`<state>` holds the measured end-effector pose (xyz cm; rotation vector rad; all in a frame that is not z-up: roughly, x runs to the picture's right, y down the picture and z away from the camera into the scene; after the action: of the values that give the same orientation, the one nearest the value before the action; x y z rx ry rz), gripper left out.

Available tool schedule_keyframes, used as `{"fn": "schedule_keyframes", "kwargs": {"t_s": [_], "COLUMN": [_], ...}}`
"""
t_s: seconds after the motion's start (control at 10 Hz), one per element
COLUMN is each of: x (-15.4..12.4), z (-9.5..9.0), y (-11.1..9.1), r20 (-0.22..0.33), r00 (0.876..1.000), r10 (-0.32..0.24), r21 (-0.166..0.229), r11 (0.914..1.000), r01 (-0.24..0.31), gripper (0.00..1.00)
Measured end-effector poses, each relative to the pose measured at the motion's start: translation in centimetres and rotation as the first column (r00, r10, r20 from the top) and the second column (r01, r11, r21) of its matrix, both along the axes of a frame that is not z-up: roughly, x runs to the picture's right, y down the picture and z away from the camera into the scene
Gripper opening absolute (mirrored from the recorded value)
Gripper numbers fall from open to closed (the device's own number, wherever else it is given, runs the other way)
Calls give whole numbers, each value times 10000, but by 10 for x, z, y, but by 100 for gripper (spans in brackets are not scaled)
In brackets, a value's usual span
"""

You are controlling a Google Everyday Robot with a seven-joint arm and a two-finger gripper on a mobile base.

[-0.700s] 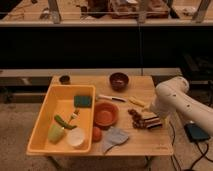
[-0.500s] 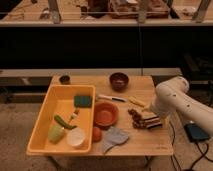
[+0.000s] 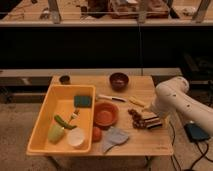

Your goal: Place sponge in paper cup

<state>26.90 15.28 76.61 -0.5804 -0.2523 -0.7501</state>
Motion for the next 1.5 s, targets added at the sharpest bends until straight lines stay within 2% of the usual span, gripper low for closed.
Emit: {"fn": "schedule_keyframes", "kwargs": {"t_s": [1.3,1.5], "x": [0,-6], "z": [0,-1], "y": [0,-7], "r20": [-1,220], "r00": [10000,9997], "r10": [-1,-146], "r21": [0,205], "r11": [10000,9997], "r01": [1,141], "gripper": [75,75]}}
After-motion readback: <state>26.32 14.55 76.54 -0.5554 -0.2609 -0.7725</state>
